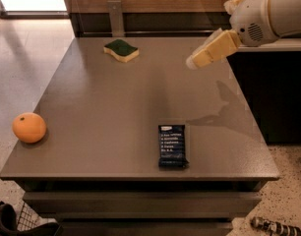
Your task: Move sponge near orange
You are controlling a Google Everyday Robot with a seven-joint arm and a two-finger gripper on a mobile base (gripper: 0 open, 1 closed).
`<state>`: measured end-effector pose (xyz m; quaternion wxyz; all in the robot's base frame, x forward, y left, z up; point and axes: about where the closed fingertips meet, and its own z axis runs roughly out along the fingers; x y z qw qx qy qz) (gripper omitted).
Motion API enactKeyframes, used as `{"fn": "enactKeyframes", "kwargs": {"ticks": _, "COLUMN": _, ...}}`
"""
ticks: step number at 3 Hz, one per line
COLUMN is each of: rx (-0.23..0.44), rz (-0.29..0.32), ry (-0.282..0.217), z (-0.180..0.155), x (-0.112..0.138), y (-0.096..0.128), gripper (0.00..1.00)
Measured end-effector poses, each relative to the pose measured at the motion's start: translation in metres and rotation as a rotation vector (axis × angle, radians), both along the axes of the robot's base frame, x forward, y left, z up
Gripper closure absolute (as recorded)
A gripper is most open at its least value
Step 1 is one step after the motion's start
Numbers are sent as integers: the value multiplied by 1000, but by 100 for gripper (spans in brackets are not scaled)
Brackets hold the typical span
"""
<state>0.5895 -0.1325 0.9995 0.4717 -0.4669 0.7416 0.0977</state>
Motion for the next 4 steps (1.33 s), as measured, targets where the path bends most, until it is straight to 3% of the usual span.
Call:
{"fn": "enactKeyframes", "kwargs": {"ticks": 1, "rx": 148, "rz": -19, "ry": -17, "z": -5, "x": 16, "y": 25, "gripper": 0}}
{"fn": "enactKeyframes", "kwargs": {"ticks": 2, "rx": 143, "rz": -23, "ry": -19, "z": -2, "x": 11, "y": 26, "gripper": 0}}
{"fn": "enactKeyframes", "kwargs": {"ticks": 3, "rx": 135, "rz": -35, "ry": -74, "z": 5, "x": 38, "y": 31, "gripper": 0}}
{"fn": "enactKeyframes", "kwargs": {"ticks": 4, "rx": 173, "rz": -34, "ry": -129, "z": 0, "x": 96, "y": 44, "gripper": 0}}
